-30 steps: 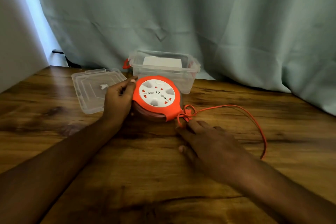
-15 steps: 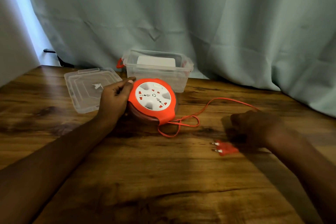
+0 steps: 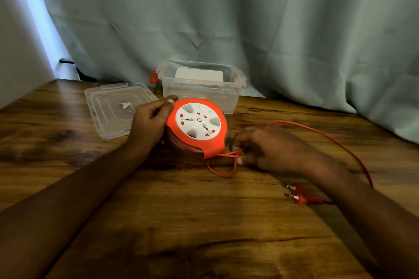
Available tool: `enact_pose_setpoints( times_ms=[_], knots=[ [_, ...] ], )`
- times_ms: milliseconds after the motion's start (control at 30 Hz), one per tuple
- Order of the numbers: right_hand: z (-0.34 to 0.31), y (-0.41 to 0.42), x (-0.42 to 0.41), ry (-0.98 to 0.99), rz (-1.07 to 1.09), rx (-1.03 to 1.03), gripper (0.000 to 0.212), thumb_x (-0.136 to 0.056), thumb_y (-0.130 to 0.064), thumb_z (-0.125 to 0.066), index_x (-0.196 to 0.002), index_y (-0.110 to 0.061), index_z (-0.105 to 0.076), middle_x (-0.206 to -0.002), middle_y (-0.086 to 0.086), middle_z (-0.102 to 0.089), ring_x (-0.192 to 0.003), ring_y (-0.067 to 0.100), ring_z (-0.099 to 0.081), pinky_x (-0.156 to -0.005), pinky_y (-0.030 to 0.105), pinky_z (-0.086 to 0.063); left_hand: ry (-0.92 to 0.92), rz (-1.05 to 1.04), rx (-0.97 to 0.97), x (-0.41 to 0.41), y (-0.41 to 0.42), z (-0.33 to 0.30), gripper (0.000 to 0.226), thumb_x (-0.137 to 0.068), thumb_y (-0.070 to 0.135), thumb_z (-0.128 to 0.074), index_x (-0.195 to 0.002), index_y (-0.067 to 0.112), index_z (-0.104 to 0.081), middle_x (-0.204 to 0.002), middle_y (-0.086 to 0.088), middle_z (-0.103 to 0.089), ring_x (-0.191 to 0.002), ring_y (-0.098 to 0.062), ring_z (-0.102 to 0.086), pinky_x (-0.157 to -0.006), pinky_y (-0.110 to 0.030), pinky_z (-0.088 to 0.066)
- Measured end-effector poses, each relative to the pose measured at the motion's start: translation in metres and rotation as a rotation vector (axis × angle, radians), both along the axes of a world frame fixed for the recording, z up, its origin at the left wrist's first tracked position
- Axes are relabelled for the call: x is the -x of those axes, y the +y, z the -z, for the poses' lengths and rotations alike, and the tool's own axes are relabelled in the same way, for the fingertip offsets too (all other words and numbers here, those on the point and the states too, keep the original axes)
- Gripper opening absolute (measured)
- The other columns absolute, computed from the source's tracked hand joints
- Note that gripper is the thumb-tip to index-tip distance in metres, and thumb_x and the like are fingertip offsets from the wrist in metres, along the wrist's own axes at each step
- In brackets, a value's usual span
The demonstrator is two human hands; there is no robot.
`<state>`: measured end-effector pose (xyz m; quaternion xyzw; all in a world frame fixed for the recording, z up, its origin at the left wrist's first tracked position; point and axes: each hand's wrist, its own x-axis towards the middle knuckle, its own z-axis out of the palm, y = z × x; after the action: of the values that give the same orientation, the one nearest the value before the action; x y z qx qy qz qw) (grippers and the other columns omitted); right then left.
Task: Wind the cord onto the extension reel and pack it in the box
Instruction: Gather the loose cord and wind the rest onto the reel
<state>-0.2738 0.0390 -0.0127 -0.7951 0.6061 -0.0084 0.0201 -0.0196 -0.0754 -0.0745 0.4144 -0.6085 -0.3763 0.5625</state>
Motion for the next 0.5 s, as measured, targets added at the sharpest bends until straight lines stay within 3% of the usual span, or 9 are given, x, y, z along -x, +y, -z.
enact_pose_setpoints(
  times_ms=[100,233,300,367,433,500],
  knots=[
    [-0.01,-0.007,0.017,-0.086,0.05,-0.125,0.035,-0.074,-0.063,-0.08,-0.095,-0.036,-0.072,-0.092,-0.016,-0.072,-0.086,0.002,-0.064,-0.076,0.034,-0.055,0.011,0.017,-0.006,0.001,0.001,-0.001,0.026,-0.106,0.028,-0.052,-0.127,0.025,-0.067,-0.101,0.015,-0.073,-0.083,0.002,-0.074,-0.064,-0.018,-0.061],
    [-0.008,-0.011,0.04,-0.296,0.058,-0.248,0.021,-0.084,-0.044,-0.08,-0.077,-0.025,-0.074,-0.072,-0.008,-0.071,-0.068,0.003,-0.063,-0.069,0.036,-0.05,0.003,0.03,-0.026,0.001,0.001,-0.001,0.028,-0.106,0.029,-0.052,-0.129,0.024,-0.068,-0.102,0.014,-0.074,-0.087,-0.004,-0.076,-0.066,-0.024,-0.064],
    [-0.006,-0.013,0.051,-0.179,0.158,-0.187,0.019,-0.089,-0.048,-0.074,-0.079,-0.032,-0.072,-0.077,-0.01,-0.073,-0.074,0.005,-0.065,-0.073,0.035,-0.052,0.002,0.03,-0.03,0.001,0.001,-0.001,0.028,-0.106,0.03,-0.053,-0.128,0.025,-0.068,-0.103,0.015,-0.074,-0.087,-0.006,-0.076,-0.068,-0.028,-0.065],
    [-0.007,-0.011,0.057,0.131,0.311,-0.087,0.016,-0.094,-0.052,-0.065,-0.098,-0.039,-0.071,-0.101,-0.011,-0.073,-0.094,0.013,-0.066,-0.083,0.036,-0.055,0.004,0.031,-0.03,0.001,0.001,-0.002,0.027,-0.105,0.03,-0.053,-0.128,0.025,-0.068,-0.103,0.014,-0.074,-0.086,-0.006,-0.076,-0.068,-0.027,-0.065],
    [-0.009,-0.009,0.058,0.348,0.446,-0.019,0.028,-0.096,-0.052,-0.057,-0.115,-0.035,-0.068,-0.119,-0.002,-0.069,-0.107,0.021,-0.065,-0.087,0.036,-0.054,0.006,0.038,-0.029,0.002,0.001,-0.003,0.028,-0.105,0.029,-0.053,-0.128,0.024,-0.067,-0.104,0.013,-0.073,-0.086,-0.004,-0.076,-0.067,-0.022,-0.063],
    [-0.013,-0.007,0.056,0.413,0.505,-0.029,0.035,-0.095,-0.054,-0.056,-0.116,-0.029,-0.068,-0.122,0.003,-0.067,-0.11,0.025,-0.065,-0.085,0.035,-0.053,0.009,0.05,-0.028,0.001,0.002,-0.004,0.025,-0.105,0.029,-0.053,-0.126,0.027,-0.067,-0.104,0.013,-0.073,-0.086,-0.003,-0.076,-0.066,-0.019,-0.061]
  ],
)
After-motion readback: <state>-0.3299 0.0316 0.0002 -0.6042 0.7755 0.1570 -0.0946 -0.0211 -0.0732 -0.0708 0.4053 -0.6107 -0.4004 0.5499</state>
